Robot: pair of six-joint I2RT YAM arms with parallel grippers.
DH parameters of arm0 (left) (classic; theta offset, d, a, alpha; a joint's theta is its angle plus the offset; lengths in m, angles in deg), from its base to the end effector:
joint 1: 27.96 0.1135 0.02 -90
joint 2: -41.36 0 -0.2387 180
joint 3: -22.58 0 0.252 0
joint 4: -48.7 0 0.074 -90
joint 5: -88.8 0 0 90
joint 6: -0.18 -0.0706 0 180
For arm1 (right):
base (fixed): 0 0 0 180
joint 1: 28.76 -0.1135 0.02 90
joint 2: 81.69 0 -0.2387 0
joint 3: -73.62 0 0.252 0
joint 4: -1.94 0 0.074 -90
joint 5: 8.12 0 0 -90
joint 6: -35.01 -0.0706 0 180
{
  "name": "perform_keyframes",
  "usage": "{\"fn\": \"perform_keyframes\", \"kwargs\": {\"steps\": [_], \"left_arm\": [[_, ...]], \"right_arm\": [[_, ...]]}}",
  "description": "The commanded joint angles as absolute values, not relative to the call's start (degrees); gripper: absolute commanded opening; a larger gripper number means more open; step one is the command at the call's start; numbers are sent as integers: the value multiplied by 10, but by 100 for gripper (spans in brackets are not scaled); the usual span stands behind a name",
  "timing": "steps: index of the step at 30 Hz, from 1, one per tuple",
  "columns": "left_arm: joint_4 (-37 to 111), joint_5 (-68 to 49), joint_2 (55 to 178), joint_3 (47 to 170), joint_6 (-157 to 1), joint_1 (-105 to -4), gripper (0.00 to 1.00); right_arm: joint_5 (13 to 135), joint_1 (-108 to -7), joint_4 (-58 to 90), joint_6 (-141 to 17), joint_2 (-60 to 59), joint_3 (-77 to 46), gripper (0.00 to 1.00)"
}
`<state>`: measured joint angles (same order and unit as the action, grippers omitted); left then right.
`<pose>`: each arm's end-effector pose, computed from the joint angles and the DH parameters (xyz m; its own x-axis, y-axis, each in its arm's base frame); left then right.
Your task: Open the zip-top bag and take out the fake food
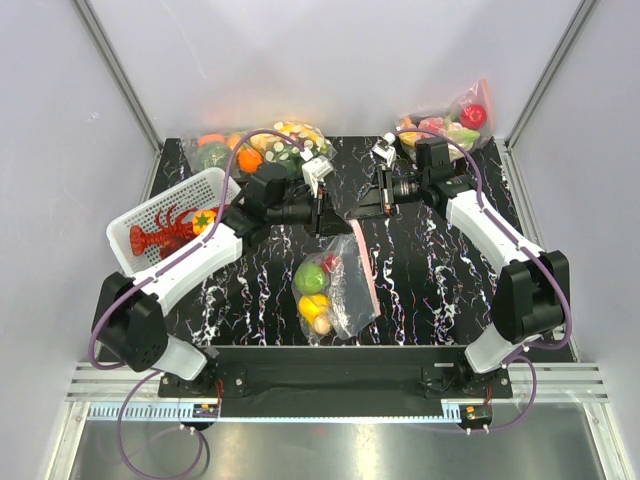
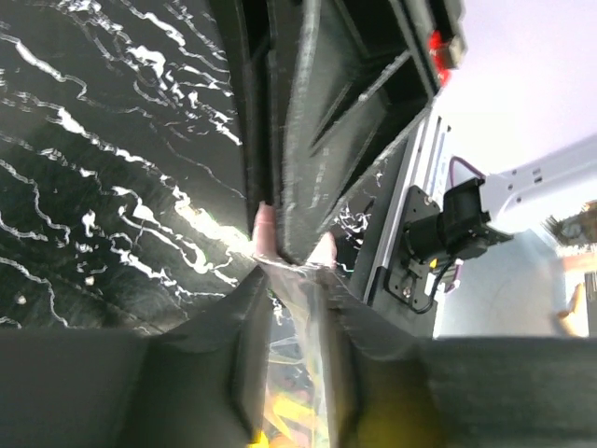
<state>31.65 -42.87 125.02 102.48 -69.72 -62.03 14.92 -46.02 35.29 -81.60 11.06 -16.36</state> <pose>0.2749 -0.2426 0.2892 -0.5971 0.0939 -0.7967 0.7753 0.3225 -0.5431 0.3295 0.1704 0.2798 -0.8733 -0.0878 -0.4792 -0.4864 0.2153 0.8468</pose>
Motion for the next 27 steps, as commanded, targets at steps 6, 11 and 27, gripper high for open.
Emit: {"fn": "perform_keyframes", "kwargs": {"steps": [6,11,27], "left_arm": [[405,-461,1254,1010,-663,-619,2],[412,-461,1255,1010,-656,-618,0],[423,-452,1249,996,-644,-618,0]], "right_arm": [[152,-464,354,-811,70,-178,13],[158,-464,359,-809,57,-162,41],[185,-464,372,-794,31,-136,30]]}}
